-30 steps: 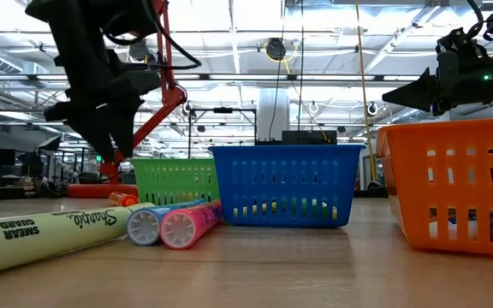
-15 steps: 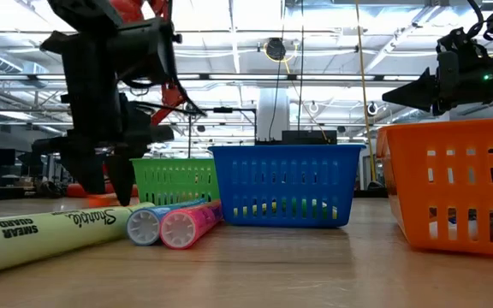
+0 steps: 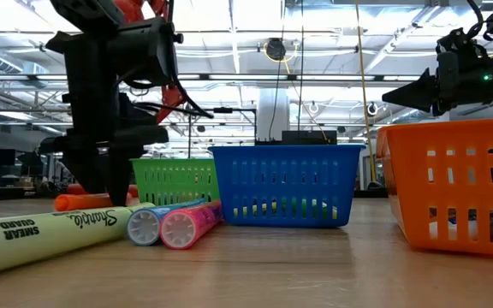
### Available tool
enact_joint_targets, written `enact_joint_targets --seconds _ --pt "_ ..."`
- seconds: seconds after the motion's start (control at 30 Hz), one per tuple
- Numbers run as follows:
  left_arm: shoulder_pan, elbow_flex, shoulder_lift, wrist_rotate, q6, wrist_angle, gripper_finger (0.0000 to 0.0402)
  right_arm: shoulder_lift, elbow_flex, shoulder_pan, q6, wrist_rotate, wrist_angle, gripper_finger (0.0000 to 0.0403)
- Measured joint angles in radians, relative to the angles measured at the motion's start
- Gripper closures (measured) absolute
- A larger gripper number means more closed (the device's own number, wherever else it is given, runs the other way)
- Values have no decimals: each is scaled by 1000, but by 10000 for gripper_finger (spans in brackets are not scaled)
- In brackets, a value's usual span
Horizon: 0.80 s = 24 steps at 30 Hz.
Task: Pick & Place Markers
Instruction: Put the orange highlighter into the green basket
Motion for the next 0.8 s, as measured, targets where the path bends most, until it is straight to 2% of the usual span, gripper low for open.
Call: enact_joint_targets --seconds 0.13,0.3,0.43,0.67,0.8 --pt "8 0 0 21 29 -3 249 0 0 0 0 0 0 403" --pt "13 -4 -36 40 85 -14 336 0 0 0 0 0 0 403" --pt "10 -13 -122 44 97 -100 341 0 0 0 0 0 0 403" --pt "-12 -10 -366 -132 118 -62 341 0 0 0 0 0 1 403" --pt "-25 -6 -477 -285 236 144 341 1 0 0 0 1 0 403"
